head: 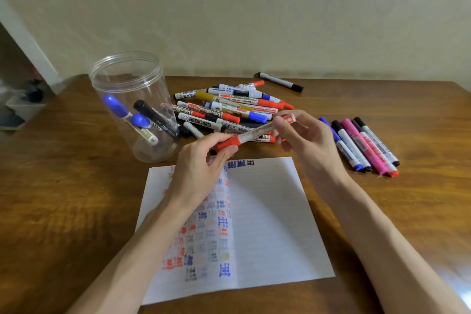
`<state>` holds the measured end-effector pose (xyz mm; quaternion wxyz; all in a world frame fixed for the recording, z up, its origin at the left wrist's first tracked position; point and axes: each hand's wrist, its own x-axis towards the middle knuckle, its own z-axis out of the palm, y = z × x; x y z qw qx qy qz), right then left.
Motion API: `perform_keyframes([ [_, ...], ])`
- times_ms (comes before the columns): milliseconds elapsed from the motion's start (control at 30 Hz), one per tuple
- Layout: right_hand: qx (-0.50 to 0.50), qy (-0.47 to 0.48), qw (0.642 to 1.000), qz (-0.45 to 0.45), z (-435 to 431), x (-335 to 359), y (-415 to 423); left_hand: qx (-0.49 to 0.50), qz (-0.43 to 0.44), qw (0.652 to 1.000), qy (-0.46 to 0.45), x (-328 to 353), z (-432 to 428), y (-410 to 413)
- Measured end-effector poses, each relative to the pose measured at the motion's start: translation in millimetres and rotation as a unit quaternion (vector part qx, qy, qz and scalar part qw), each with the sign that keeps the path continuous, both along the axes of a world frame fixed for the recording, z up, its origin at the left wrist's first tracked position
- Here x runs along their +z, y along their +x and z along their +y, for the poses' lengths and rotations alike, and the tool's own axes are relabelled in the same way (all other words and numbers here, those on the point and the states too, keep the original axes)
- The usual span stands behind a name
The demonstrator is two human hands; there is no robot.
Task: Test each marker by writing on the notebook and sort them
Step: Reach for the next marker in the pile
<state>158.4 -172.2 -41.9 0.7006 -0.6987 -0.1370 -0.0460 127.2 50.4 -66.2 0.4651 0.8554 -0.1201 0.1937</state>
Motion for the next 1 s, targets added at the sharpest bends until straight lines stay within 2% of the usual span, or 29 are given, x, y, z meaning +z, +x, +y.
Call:
perform_keyframes([
  [100,0.039,0.019,0.998,0.049,17,-10,-5,-0.029,-0.014,0.999,0.015,1,-3,-3],
  [200,0.043,-0.015,0.998,0.034,25,-15,-7,-0.038,-0.001,0.998,0.04,-1,-4,-5],
  [300,0.058,-0.01,0.998,0.028,20,-9,-6,-0.045,0.011,0.998,0.046,-2,-5,-4],
  [567,0.103,-0.02,0.994,-0.004,13,-3,-5,-0.073,0.036,0.996,0.027,5,-3,-2],
  [800,0.123,-0.013,0.992,0.006,12,2,-5,-0.087,0.054,0.995,0.016,10,-3,-4],
  [1000,0.033,-0.008,0.999,0.041,31,-9,-15,-0.04,-0.025,0.995,0.086,9,-6,-12],
])
